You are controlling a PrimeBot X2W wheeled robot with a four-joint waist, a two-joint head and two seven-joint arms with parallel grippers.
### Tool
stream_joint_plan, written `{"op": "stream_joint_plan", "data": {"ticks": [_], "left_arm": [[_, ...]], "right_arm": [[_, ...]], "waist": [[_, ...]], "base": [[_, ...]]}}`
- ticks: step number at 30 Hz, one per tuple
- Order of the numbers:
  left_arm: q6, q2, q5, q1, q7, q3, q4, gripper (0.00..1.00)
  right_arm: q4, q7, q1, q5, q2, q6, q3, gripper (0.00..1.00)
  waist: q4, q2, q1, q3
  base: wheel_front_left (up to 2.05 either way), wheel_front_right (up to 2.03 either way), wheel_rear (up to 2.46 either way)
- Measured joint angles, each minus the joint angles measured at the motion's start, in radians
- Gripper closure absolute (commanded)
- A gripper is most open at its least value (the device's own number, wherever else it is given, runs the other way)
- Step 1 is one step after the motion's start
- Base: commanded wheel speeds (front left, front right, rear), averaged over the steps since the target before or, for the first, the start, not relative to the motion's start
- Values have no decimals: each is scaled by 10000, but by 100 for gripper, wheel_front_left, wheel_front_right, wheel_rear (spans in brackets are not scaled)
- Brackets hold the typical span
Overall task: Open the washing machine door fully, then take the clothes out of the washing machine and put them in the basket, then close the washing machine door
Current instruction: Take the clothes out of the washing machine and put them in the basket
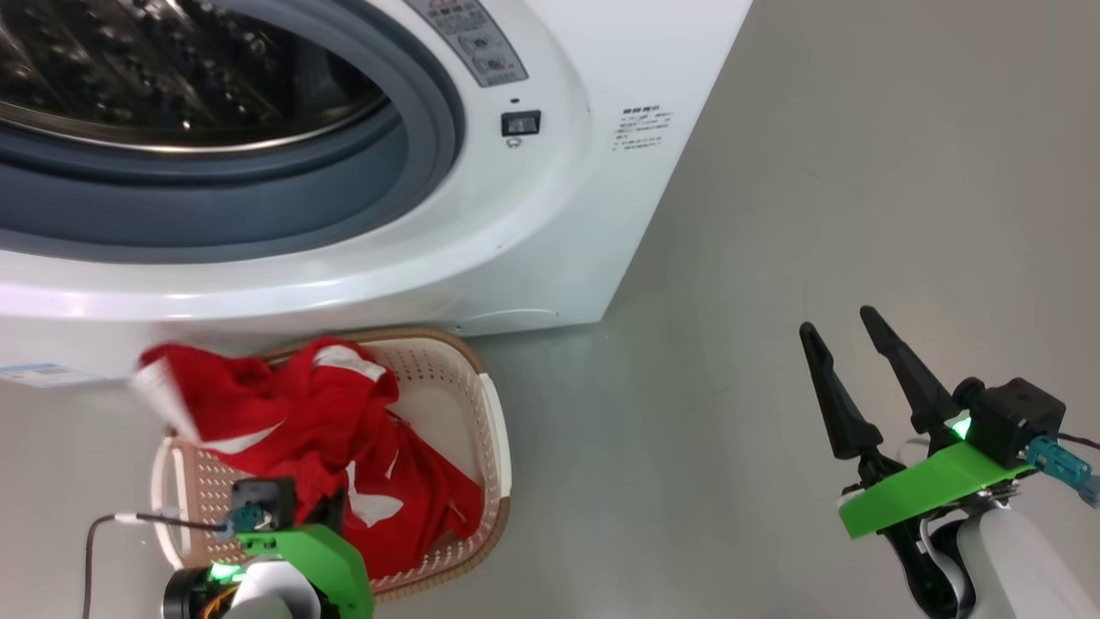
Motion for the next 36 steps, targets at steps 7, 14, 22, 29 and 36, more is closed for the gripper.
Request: {"op": "stream_joint_plan", "data": {"ticks": [7,14,22,29,36], "left_arm": [[0,31,-663,-420,21,-642,330,100],[0,201,-1237,-698,105,-1055,500,68],[0,332,-1768,-779,105,-1427,581,0],[0,357,-2040,-779,94,-1710,616,0],[0,420,-2470,-769,52,-1883,464,0]], "right_arm": [[-42,0,-141,-56,44,0,-2,0],[-46,0,-238,-56,75,0,6,0],[-36,0,-360,-58,73,0,31,0],[23,0,-357,-58,69,0,44,0],[102,0,-270,-58,56,0,42,0]], "waist": [[-165,0,0,397],[-281,0,0,639],[-325,0,0,609],[-284,0,0,405],[-177,0,0,54]], "base": [[0,0,0],[0,0,0],[0,0,0],[0,0,0],[0,0,0]]}}
